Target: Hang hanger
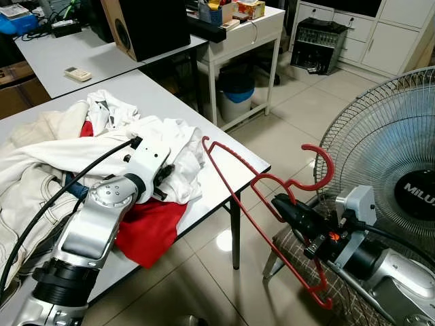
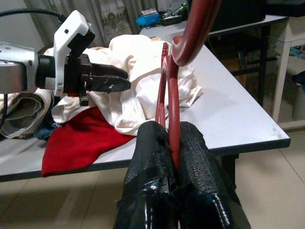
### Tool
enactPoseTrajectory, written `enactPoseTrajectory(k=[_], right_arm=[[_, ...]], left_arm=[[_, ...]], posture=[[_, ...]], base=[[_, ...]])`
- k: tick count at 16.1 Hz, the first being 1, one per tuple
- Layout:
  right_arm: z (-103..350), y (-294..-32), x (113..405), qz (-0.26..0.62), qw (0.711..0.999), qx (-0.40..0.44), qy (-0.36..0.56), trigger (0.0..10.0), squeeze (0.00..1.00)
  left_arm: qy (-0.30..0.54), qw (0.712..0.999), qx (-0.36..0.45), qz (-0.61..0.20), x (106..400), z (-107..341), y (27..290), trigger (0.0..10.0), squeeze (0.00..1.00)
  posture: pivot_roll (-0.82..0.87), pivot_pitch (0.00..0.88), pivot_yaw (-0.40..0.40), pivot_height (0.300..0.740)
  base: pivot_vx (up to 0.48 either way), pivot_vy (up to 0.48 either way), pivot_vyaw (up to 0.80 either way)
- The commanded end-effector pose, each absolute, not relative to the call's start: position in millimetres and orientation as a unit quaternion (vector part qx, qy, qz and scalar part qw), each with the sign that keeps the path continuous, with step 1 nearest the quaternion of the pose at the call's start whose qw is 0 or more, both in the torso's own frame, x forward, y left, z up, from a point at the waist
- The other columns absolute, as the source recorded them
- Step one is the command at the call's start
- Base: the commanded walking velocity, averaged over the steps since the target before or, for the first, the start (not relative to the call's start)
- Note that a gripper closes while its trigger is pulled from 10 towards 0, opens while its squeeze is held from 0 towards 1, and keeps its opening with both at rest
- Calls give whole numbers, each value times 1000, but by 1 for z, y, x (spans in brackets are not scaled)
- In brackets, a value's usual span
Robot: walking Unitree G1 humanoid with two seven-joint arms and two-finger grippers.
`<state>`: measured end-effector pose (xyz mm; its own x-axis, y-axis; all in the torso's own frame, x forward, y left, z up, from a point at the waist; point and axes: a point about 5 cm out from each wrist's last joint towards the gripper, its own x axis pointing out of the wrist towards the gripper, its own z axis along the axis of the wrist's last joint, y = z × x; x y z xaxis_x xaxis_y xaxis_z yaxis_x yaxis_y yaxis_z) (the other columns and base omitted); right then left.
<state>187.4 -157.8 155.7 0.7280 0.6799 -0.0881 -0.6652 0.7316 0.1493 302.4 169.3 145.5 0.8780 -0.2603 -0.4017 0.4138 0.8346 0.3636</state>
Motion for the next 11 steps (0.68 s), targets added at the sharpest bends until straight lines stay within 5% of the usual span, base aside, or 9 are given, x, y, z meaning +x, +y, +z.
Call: enactPoseTrajectory(k=[1, 6, 11], right_arm=[[157, -155, 188, 366, 927, 47, 68, 10000, 0], [156, -152, 189, 369, 926, 46, 68, 10000, 0], [155, -151, 189, 373, 925, 40, 69, 10000, 0]], left_arm=[[161, 942, 238, -171, 306, 149, 169, 10000, 0], [170, 952, 173, -189, 306, 140, 158, 10000, 0], [157, 953, 208, -152, 314, 139, 163, 10000, 0]], posture=[[-61, 8, 98, 740], [-62, 6, 102, 740], [-67, 0, 104, 740]], base=[[0, 0, 0], [0, 0, 0], [0, 0, 0]])
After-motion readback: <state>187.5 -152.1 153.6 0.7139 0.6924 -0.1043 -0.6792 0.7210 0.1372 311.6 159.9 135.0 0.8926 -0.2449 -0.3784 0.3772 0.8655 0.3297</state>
